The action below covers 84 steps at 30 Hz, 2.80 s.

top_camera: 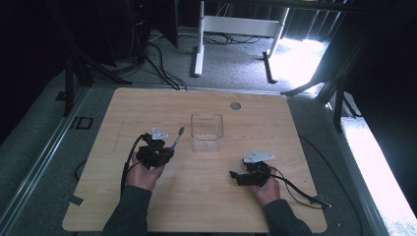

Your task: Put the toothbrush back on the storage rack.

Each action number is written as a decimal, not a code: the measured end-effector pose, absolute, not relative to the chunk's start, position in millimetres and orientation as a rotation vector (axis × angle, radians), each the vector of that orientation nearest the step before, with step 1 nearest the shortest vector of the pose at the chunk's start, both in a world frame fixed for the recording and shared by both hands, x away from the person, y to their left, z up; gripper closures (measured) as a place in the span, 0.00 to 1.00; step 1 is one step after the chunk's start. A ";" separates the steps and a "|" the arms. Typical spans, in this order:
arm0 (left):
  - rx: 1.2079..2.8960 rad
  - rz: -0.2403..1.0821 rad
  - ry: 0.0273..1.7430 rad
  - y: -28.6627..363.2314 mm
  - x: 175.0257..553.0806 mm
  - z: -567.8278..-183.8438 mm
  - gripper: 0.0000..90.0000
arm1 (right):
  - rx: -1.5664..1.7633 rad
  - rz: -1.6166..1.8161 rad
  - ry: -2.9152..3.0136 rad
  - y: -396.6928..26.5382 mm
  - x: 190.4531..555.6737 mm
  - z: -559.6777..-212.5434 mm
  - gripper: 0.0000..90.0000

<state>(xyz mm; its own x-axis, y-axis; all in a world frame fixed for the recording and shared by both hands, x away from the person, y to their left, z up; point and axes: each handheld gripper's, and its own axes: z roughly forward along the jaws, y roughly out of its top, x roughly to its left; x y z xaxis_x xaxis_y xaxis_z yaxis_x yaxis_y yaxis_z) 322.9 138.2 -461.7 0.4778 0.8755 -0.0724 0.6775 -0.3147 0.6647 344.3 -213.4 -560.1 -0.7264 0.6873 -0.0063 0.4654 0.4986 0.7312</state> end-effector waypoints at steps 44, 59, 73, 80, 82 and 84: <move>1.922 0.495 1.089 149.5 335.0 -440.0 0.87 | 0.968 1.061 2.450 -213.4 344.4 -560.1 0.27; 1.920 0.515 1.014 145.2 340.2 -432.6 0.87 | 0.969 1.061 2.449 -213.3 344.4 -560.2 0.27; 1.903 0.532 0.949 141.5 344.5 -423.6 0.87 | 0.972 1.061 2.449 -213.2 344.2 -560.1 0.27; 1.898 0.527 0.924 140.7 346.1 -423.5 0.87 | 0.971 1.061 2.449 -213.2 344.2 -560.1 0.27; 1.897 0.526 0.919 140.7 346.7 -423.5 0.87 | 0.971 1.060 2.449 -213.2 344.2 -560.1 0.27; 1.890 0.521 0.916 140.9 347.4 -423.5 0.87 | 0.971 1.060 2.450 -213.2 344.3 -560.1 0.27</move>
